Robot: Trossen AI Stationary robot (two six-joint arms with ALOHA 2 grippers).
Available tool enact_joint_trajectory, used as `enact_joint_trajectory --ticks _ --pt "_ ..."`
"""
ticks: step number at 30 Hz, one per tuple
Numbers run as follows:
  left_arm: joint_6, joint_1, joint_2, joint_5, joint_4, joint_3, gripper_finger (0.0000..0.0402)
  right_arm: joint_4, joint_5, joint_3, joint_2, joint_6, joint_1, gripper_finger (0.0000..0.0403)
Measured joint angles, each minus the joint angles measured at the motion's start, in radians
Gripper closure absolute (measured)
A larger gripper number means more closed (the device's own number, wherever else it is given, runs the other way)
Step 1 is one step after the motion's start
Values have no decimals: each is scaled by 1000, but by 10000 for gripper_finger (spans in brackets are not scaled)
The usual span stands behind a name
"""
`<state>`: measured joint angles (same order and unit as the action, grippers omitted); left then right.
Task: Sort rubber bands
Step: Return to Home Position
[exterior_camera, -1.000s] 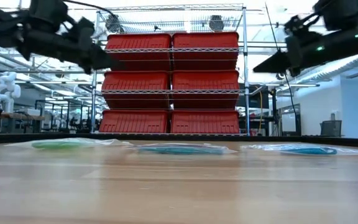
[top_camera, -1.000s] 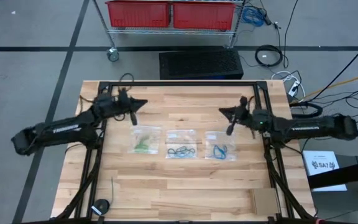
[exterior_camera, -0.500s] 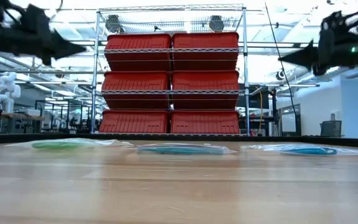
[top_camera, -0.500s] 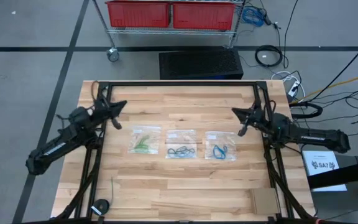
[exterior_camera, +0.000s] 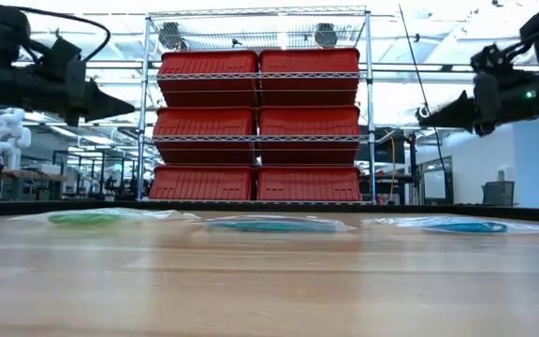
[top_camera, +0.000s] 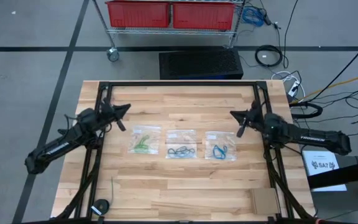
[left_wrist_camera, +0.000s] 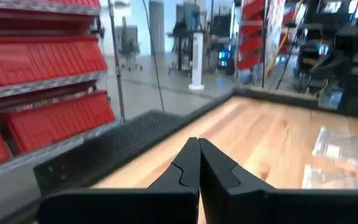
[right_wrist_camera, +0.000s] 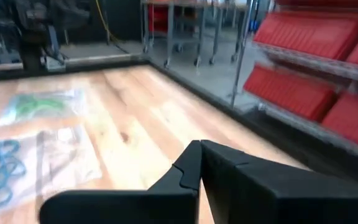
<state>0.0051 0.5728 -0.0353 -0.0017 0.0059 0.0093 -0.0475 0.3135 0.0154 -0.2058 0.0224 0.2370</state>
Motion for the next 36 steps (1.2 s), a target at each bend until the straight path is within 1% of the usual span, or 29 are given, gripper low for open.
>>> enact_joint_trajectory --ticks 2,5,8,11,14,17,21,24,26,31,36 --pt "-12 0 -41 0 0 0 402 -1 -6 1 -31 27 -2 403" --pt "-32 -4 -128 6 -1 0 401 2 -6 1 -74 18 -3 403" --pt "-37 -18 -207 54 -2 0 396 2 -6 1 -105 20 -3 403" --pt "-36 -29 -237 107 9 0 393 0 -7 1 -115 31 -3 403" --pt "-26 -41 -222 120 24 0 392 -1 -7 1 -111 16 -3 403" --pt "-24 -45 -180 100 35 0 391 -1 -7 1 -82 -23 -3 403" --pt "-21 -45 -90 93 26 0 390 -1 -27 1 23 -80 -33 403" --pt "5 -45 -10 59 3 0 390 -1 -29 1 112 -129 -55 403" --pt "24 -45 34 41 2 0 389 -2 -29 1 148 -149 -62 403" --pt "69 -45 23 1 1 0 389 1 -25 1 145 -171 -53 403" --pt "87 -44 13 0 -1 0 389 0 -28 1 134 -104 -53 403"
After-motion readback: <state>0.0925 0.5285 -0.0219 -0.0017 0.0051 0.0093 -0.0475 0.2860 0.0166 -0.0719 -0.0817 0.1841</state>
